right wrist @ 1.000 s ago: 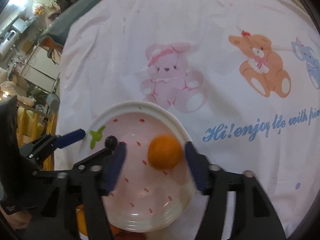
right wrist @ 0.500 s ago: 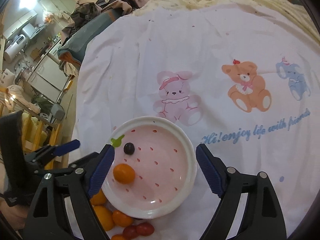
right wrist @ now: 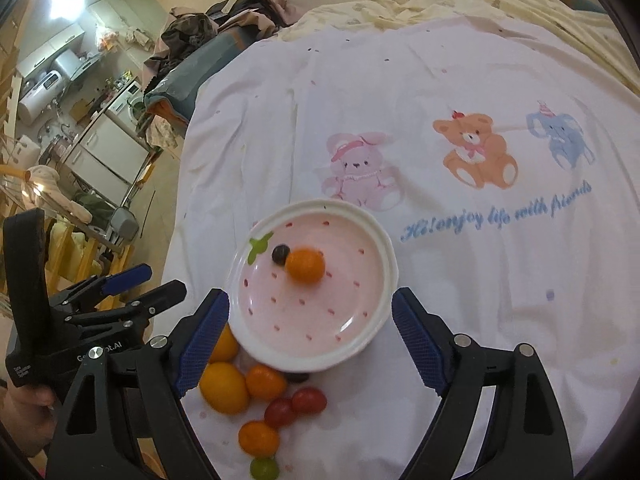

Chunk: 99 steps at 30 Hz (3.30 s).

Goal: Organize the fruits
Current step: 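Withdraw both tools from the plate toward the remaining fruit, then grasp a large orange with the left tool, then grasp a red cherry tomato with the right tool while the left tool holds the orange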

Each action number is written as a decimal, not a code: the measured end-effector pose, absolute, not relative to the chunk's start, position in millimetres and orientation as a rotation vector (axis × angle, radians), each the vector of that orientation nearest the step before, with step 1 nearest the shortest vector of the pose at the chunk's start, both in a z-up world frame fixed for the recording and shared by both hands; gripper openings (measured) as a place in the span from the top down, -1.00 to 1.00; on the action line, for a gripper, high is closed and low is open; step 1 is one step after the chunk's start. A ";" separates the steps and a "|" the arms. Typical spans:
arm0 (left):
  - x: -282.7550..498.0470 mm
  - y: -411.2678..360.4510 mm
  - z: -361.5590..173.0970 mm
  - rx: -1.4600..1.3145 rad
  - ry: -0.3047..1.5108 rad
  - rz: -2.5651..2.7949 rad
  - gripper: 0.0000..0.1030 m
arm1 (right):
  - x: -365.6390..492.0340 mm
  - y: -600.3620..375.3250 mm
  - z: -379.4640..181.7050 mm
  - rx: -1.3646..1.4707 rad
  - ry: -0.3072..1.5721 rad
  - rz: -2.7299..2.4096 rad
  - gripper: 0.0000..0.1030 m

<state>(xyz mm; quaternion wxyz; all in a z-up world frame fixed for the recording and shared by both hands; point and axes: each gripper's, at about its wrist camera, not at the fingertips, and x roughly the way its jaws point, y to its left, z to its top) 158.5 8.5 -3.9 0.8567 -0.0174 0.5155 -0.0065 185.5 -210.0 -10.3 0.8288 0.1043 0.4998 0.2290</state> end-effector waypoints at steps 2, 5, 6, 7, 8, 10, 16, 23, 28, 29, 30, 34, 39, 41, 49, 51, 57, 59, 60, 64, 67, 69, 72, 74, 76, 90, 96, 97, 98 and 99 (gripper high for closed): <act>152.2 10.5 -4.5 -0.049 1.085 -0.009 -0.29 | 176.4 -213.1 -9.7 0.230 1.059 0.480 -0.67; 142.8 14.2 -5.7 -0.075 1.089 -0.009 -0.29 | 165.9 -217.1 -10.1 0.241 1.062 0.475 -0.67; 139.1 16.3 -5.8 -0.082 1.087 -0.006 -0.29 | 161.6 -218.7 -11.1 0.245 1.065 0.469 -0.67; 137.4 17.6 -6.5 -0.086 1.087 -0.003 -0.29 | 158.5 -220.1 -12.6 0.249 1.070 0.463 -0.67; 135.2 19.1 -6.9 -0.089 1.088 0.002 -0.29 | 155.6 -221.7 -14.4 0.253 1.079 0.456 -0.67; 130.9 26.4 -8.2 -0.113 1.090 0.025 -0.29 | 148.9 -225.5 -19.1 0.266 1.094 0.443 -0.67; 126.3 61.5 -27.3 -0.266 1.134 0.101 -0.29 | 137.2 -237.5 -41.7 0.337 1.142 0.409 -0.67; 131.5 62.7 -54.6 -0.319 1.234 0.084 -0.29 | 143.2 -242.8 -69.4 0.420 1.215 0.349 -0.67; 135.2 44.0 -73.0 -0.295 1.294 0.052 -0.29 | 143.4 -240.2 -71.6 0.418 1.220 0.349 -0.67; 136.7 41.2 -76.4 -0.291 1.305 0.053 -0.29 | 143.9 -239.8 -72.0 0.415 1.221 0.349 -0.67; 138.0 38.8 -80.0 -0.292 1.316 0.053 -0.29 | 144.1 -239.8 -72.5 0.408 1.223 0.345 -0.67; 144.3 35.0 -90.8 -0.292 1.356 0.053 -0.29 | 146.1 -244.1 -75.3 0.418 1.229 0.338 -0.67; 149.4 37.7 -102.9 -0.327 1.394 0.075 -0.29 | 148.2 -245.2 -79.1 0.422 1.243 0.337 -0.67; 151.0 37.4 -104.3 -0.331 1.396 0.071 -0.29 | 149.1 -244.1 -79.4 0.416 1.243 0.338 -0.67; 154.3 28.0 -109.8 -0.250 1.385 0.082 -0.12 | 149.9 -240.5 -84.4 0.391 1.259 0.334 -0.67; 154.3 28.5 -108.9 -0.248 1.383 0.077 -0.09 | 150.3 -239.7 -85.4 0.382 1.264 0.331 -0.67; 148.9 34.7 -99.2 -0.269 1.371 0.065 -0.05 | 151.3 -236.3 -91.7 0.378 1.288 0.333 -0.67; 144.8 38.9 -92.6 -0.278 1.360 0.073 -0.04 | 151.0 -233.4 -95.4 0.384 1.307 0.352 -0.67; 141.1 42.9 -86.5 -0.293 1.349 0.082 -0.04 | 150.8 -231.6 -98.1 0.392 1.325 0.364 -0.67; 131.1 52.5 -68.5 -0.320 1.309 0.095 -0.04 | 150.7 -220.2 -115.7 0.428 1.400 0.420 -0.45; 125.5 55.5 -57.2 -0.330 1.270 0.093 -0.05 | 152.9 -210.9 -126.2 0.429 1.440 0.441 -0.22; 123.6 56.3 -52.2 -0.324 1.249 0.091 -0.05 | 155.3 -205.8 -128.3 0.416 1.444 0.446 -0.12; 124.1 55.0 -48.4 -0.317 1.231 0.091 -0.05 | 157.8 -200.2 -131.2 0.428 1.449 0.463 -0.03; 127.5 51.8 -49.6 -0.314 1.233 0.087 -0.04 | 157.9 -195.6 -132.4 0.412 1.450 0.468 0.05; 127.8 53.1 -51.2 -0.321 1.240 0.087 -0.04 | 156.7 -189.8 -134.5 0.402 1.461 0.479 0.06; 132.5 40.8 -61.5 -0.272 1.230 0.083 -0.04 | 152.4 -195.5 -120.1 0.371 1.393 0.501 0.32; 129.4 49.3 -66.2 -0.278 1.222 0.107 -0.04 | 148.8 -197.5 -112.7 0.375 1.372 0.512 0.32; 128.2 51.0 -67.5 -0.299 1.230 0.095 -0.04 | 147.8 -198.3 -110.7 0.378 1.367 0.516 0.32; 127.0 51.4 -68.1 -0.312 1.238 0.075 -0.04 | 148.7 -195.1 -108.6 0.380 1.363 0.517 0.32; 126.0 50.8 -67.1 -0.314 1.238 0.066 -0.04 | 148.0 -196.4 -105.8 0.383 1.354 0.521 0.32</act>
